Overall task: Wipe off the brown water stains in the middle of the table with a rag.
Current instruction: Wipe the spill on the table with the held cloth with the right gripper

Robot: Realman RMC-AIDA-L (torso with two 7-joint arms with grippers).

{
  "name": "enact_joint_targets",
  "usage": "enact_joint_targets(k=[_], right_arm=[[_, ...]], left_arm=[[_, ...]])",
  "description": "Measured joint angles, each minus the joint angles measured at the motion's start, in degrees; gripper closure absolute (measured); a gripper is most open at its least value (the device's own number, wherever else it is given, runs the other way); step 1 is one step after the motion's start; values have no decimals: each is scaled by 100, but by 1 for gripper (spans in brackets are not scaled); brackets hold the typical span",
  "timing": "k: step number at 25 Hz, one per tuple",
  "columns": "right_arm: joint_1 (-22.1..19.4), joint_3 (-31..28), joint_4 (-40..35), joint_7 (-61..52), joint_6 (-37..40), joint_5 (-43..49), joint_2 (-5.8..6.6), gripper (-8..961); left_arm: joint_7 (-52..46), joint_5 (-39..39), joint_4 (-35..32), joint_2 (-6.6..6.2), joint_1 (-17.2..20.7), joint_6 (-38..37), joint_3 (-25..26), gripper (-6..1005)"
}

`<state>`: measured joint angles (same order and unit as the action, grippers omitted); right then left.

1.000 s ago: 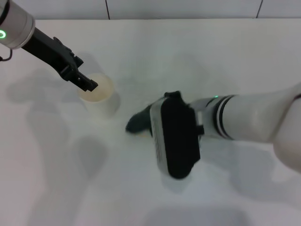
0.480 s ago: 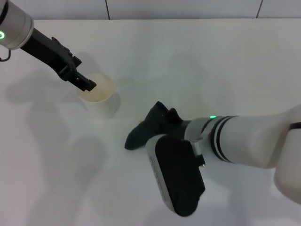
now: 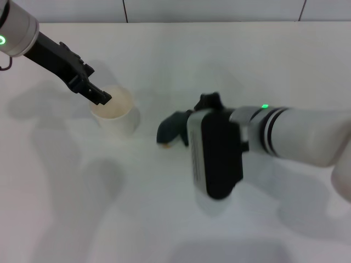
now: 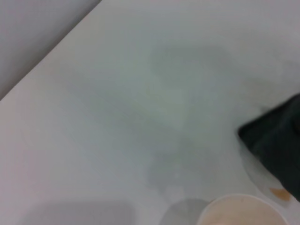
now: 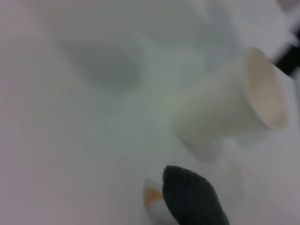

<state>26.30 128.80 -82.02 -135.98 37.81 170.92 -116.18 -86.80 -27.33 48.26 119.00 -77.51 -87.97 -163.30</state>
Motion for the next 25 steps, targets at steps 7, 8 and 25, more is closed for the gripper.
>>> enact_joint_targets(k=[7,8,25], right_arm=[[49,-129,216,-494,-257,-31,0,893],[51,-73,215,-497,-264,-33,1,893],[-201,1023,-308,528,-490,0,48,891]], left_arm=[[-7,0,-1,0,-29,0,0,140],[-7,0,-1,0,-34,0,0,140],[0,-9,32,0,16,-1,0,140]])
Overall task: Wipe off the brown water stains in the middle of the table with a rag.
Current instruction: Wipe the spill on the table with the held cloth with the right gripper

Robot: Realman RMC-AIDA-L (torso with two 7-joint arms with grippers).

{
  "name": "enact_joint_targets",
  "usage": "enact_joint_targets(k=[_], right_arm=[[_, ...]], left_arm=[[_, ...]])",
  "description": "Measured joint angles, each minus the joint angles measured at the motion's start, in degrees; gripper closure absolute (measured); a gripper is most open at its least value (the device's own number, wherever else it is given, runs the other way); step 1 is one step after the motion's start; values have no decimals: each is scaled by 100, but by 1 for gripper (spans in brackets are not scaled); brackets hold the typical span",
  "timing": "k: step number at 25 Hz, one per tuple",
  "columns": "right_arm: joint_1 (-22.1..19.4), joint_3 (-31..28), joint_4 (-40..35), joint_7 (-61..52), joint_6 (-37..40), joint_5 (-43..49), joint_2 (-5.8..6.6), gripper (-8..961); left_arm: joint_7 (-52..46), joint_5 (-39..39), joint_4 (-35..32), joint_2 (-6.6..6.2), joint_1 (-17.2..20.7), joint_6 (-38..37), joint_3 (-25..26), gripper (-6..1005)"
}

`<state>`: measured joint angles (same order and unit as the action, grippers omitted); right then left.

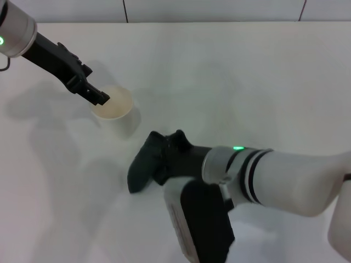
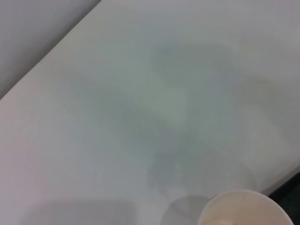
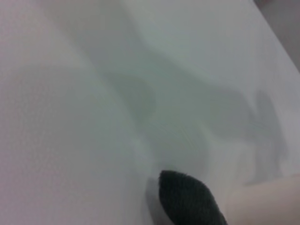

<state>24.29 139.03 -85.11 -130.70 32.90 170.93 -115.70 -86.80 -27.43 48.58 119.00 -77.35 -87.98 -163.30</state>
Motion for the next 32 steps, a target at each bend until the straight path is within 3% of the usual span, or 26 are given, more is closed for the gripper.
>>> enact_joint_targets(k=[4,10,23,32], right_arm=[[-135,15,-65,365,206,-2,-5,890],[-133,-162,-352,348,1293,-9,-20,889],[-349,-1347,-288,-11,860,-5,-25,887],[-487,-1933,-239,-33,1055,-18,-11,886]], left_arm=[[8,0,9,0,1,0,0,140],[11,1,11,0,1,8,0,140],[-19,-65,-33,0,0,128,0,140],[-22,-71,-33,0,-4,144,0,140]])
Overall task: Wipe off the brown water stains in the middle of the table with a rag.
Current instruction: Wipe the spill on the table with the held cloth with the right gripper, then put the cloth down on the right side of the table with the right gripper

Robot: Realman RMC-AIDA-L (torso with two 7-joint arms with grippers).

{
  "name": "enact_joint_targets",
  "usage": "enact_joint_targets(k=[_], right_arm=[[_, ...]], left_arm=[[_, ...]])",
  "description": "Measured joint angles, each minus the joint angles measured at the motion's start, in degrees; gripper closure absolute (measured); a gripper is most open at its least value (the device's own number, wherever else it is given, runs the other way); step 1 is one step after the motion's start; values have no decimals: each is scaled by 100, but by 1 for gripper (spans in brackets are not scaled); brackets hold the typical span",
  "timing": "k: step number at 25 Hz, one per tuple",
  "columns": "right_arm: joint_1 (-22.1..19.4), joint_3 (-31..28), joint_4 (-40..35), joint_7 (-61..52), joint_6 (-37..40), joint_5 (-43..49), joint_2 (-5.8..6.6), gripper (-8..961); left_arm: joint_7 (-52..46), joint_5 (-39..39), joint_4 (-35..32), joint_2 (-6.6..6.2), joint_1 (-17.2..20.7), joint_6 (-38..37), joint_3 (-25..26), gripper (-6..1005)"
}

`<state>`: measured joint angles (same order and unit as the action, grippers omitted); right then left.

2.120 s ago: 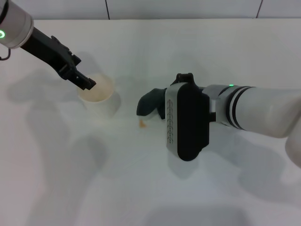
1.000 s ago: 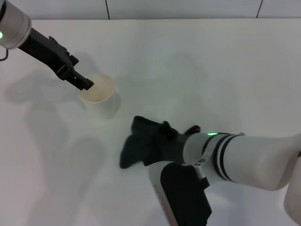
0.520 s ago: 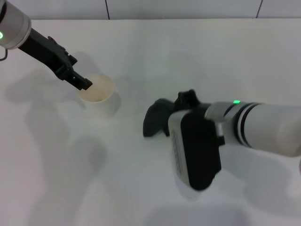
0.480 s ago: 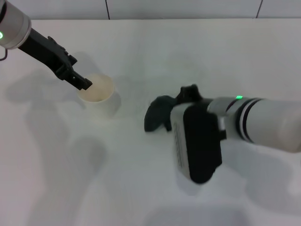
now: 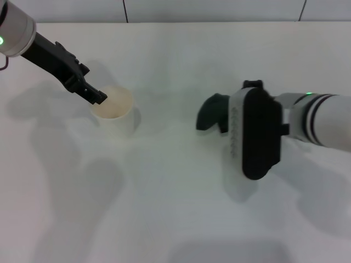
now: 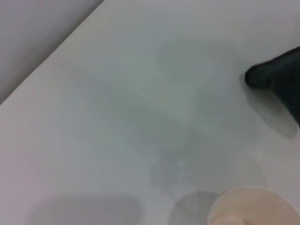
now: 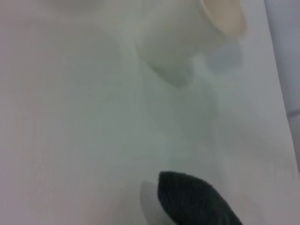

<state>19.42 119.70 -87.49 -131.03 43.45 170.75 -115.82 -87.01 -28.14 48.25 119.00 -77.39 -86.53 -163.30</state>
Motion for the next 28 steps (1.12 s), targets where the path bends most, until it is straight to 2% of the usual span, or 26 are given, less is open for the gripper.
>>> enact_joint_targets(k=[12,17,28], right_arm=[[-383,-797,-489,-152,1436,3,41,884],[-449,-1085,-564,-298,1620,-72,51,883],[-322,-1555,-778,-588,2039,-761,49,882]], left_arm=[[4,1,0,0,-28,20,0,140],[7,1,0,0,-32,56,0,140],[4,-54,0,0,-54,58,0,141]])
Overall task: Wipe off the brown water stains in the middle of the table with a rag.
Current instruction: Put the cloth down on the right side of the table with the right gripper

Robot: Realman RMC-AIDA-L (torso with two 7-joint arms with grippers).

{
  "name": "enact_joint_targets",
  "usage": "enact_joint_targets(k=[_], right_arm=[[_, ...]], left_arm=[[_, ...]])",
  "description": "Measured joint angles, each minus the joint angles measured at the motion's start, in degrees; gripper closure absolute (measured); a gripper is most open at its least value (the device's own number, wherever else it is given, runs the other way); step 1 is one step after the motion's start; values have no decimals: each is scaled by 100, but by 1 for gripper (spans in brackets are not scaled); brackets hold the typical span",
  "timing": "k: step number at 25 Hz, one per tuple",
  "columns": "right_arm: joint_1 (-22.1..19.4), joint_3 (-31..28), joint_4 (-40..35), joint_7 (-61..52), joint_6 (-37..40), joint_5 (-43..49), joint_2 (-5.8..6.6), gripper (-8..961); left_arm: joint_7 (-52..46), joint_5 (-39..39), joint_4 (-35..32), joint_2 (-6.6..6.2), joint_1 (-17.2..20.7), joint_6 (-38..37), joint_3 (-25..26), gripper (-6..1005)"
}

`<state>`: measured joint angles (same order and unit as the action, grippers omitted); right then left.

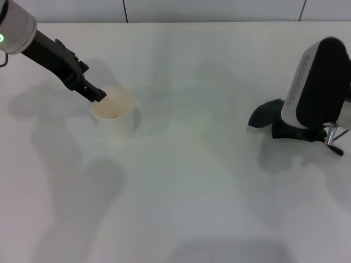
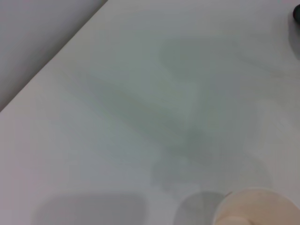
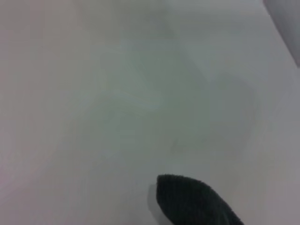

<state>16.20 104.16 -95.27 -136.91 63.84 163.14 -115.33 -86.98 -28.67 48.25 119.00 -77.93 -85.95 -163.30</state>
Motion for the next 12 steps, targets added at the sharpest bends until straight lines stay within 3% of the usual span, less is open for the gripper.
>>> enact_joint_targets(k=[6,12], right_arm=[[-6,-286,-43,-76,22,-327,-6,881],[20,-351,11,-84,90,-418,-7,664]], left_arm=[[0,-5,-3,8,-7,5,0,141],[-1,-6,-10,9,6,9,5,141]])
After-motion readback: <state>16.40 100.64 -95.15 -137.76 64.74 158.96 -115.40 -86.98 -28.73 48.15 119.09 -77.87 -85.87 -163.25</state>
